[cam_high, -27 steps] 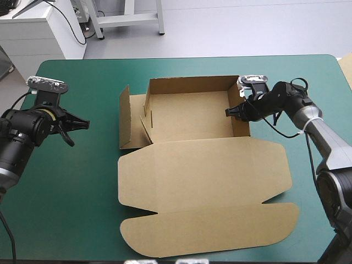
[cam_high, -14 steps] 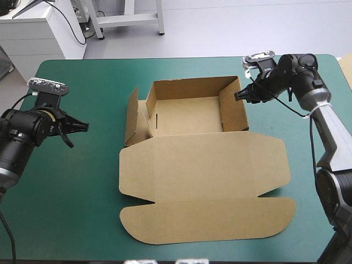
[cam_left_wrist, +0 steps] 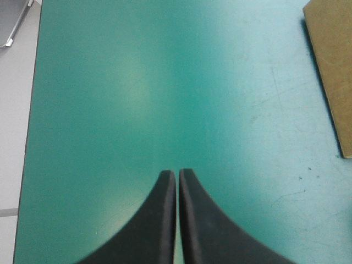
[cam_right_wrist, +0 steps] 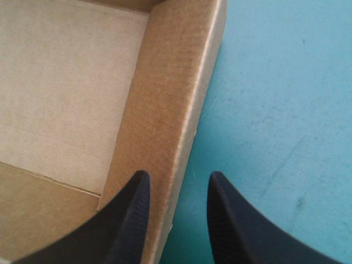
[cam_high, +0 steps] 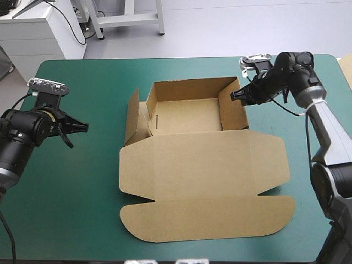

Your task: Fold the box

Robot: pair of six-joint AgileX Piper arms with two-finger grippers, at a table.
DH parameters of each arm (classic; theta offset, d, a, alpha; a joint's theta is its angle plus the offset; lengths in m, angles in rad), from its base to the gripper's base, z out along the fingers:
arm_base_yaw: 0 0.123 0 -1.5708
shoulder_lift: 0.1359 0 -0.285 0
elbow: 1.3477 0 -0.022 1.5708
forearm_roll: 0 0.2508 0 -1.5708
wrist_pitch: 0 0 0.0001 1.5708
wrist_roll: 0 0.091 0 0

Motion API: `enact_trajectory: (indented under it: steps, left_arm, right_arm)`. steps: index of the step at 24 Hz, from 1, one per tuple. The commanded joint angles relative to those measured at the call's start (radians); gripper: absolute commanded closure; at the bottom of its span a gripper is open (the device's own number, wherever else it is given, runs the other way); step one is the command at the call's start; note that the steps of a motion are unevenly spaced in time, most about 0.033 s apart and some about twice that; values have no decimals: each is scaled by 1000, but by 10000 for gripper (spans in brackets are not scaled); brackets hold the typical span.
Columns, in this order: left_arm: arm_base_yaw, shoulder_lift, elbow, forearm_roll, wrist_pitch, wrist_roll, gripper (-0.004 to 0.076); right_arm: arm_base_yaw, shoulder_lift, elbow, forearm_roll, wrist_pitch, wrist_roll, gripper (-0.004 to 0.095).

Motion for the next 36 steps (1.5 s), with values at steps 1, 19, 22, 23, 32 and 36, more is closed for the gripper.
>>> enact_trajectory:
  steps: [1, 19, 22, 23, 32, 36]
  left_arm:
    - [1, -28, -32, 9, -44, -2, 722]
    - [1, -27, -32, 5, -45, -11, 722]
    - [1, -27, -32, 5, -66, -66, 722]
    - [1, -27, -32, 0, -70, -73, 722]
    - [1, -8, -32, -177, -90, -81, 722]
    - [1, -8, -32, -257, -99, -77, 722]
  right_arm:
    - [-2, 5, -30, 22, 3, 9, 586]
    - [-2, 133, -30, 104, 11, 4, 923]
    - [-4, 72, -30, 108, 33, 4, 924]
    - [-4, 52, -30, 108, 34, 4, 923]
    - [-23, -252, 202, 75, -59, 8, 924]
    - [-51, -403, 381, 91, -160, 8, 924]
